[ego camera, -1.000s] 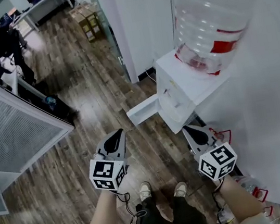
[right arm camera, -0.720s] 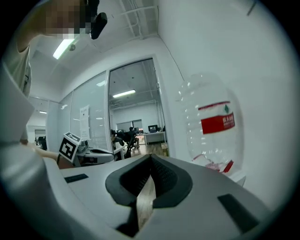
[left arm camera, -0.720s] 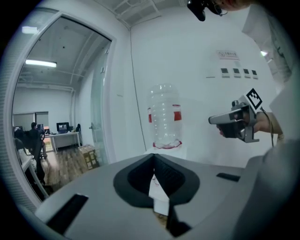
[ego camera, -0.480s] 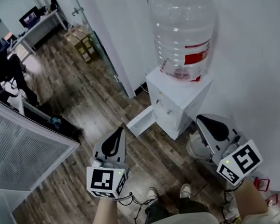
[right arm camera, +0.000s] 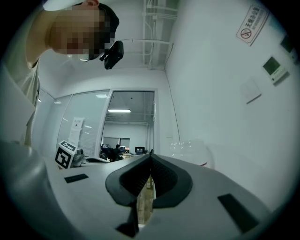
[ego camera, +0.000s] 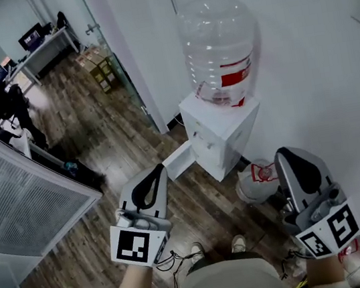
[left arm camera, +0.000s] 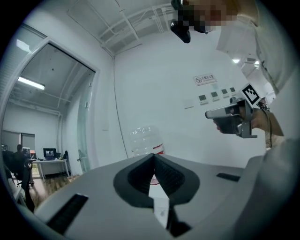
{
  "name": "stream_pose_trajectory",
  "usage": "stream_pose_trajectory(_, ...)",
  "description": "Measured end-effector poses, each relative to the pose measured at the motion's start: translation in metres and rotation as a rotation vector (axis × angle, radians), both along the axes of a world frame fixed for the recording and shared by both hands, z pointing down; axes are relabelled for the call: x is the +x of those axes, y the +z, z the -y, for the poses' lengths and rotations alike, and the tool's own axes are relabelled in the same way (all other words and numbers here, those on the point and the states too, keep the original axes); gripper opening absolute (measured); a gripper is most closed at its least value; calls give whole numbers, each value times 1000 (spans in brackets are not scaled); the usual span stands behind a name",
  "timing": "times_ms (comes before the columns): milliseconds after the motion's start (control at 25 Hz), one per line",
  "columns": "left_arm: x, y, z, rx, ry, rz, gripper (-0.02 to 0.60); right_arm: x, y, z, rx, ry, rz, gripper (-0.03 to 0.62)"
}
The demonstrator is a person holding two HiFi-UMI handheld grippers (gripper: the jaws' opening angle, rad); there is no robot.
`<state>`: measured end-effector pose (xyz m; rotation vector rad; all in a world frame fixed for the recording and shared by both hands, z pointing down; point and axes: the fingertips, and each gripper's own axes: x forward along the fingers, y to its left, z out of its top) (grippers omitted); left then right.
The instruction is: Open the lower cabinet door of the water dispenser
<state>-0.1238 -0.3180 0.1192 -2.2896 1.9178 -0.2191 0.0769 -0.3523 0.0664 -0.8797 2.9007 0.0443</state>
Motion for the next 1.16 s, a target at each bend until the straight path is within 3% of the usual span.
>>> stream_pose_trajectory(440, 9, -12, -34, -1, 6, -15, 5, 0, 1, -43, -7, -49, -40, 6)
stream_pose_trajectory(600, 10, -18, -33, 6, 49, -91, 5, -4, 6, -44, -23, -59, -47, 5)
stream_pose_trajectory(760, 12, -18, -32, 3, 49, -44, 5, -8, 2, -45, -16, -64, -52, 6)
stream_pose_trajectory(1160, 8, -11, -30, -10, 67, -26, 5, -17, 5, -39, -14, -53, -59, 6)
